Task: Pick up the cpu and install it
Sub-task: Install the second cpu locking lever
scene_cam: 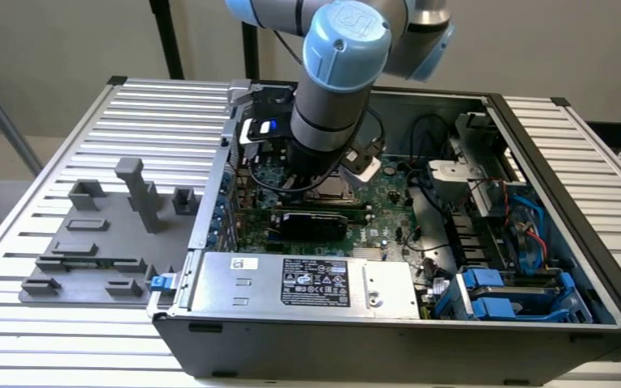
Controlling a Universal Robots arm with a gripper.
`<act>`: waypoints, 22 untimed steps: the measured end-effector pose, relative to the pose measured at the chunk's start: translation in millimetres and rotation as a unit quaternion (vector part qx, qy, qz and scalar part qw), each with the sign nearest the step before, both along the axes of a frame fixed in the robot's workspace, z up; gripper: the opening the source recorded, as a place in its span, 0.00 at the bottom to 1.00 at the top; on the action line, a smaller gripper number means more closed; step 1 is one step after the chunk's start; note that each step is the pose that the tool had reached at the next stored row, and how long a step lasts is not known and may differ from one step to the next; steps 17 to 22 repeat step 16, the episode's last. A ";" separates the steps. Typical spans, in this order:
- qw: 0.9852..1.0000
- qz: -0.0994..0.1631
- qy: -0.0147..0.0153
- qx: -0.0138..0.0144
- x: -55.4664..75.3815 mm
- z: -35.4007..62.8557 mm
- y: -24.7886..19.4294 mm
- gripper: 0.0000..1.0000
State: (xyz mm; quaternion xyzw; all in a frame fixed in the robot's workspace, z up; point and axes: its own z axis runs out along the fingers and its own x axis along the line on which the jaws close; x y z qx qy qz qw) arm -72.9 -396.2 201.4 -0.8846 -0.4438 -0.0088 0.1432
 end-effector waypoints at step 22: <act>1.000 0.000 0.000 -0.002 0.0 30.0 1.3 0.11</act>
